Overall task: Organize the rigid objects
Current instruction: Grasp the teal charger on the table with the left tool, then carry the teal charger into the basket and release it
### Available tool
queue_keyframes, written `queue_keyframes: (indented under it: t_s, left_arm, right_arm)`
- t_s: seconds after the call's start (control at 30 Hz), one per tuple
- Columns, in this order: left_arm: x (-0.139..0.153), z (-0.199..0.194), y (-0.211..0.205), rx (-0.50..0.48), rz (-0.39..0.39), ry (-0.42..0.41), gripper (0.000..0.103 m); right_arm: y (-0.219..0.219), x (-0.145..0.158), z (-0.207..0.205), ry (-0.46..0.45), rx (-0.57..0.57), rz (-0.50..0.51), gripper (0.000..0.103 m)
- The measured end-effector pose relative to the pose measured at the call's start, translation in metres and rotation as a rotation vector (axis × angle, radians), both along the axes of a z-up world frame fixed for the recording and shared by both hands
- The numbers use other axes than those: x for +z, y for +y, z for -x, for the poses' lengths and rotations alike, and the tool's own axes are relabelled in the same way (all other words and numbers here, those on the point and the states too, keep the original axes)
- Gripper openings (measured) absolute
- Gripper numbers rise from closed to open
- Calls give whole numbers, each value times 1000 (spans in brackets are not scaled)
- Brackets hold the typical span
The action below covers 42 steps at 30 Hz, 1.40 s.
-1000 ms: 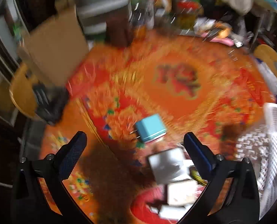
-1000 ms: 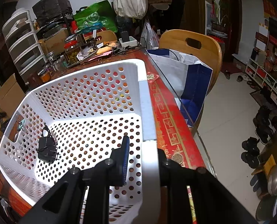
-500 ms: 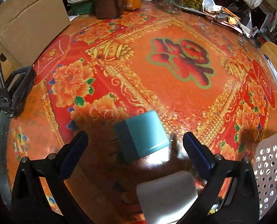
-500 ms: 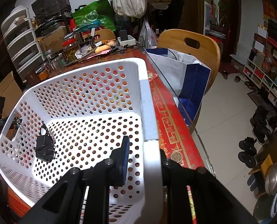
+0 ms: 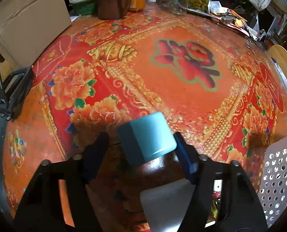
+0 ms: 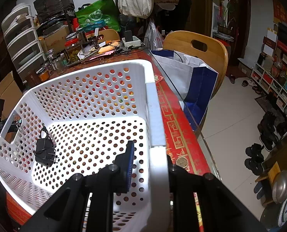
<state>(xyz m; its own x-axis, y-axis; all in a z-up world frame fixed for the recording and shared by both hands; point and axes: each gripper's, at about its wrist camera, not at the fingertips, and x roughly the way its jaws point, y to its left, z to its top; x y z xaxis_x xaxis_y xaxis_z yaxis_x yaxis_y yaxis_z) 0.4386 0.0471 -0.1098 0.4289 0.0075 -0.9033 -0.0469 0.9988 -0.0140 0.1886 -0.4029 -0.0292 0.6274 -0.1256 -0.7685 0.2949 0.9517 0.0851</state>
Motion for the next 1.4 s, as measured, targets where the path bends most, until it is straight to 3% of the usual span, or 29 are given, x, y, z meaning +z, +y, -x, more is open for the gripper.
queue_keyframes:
  t_s: [0.1,0.3,0.53,0.93,1.17,1.4]
  left_arm:
    - [4,3,-2,-3,-26,-18,64]
    - [35,22,-5,14,-85,-151,64]
    - [75,46,-29,-37,-127,-233,64]
    - [155,102,-124,-220,-169,-375,64]
    - [165,121,-185,-322,-182,-367,64]
    - [153,129,-241,-431,-178,-290,64]
  right_arm:
    - [1,0,0,2,-2,4,16]
    - [1,1,-1,8,0,10,16]
    - [1,1,-1,11,8,16,16]
    - [3,1,-1,11,13,18,16]
    - [2,0,-2,5,19,9,16]
    - [-2,-1,-3,0,25,0,16]
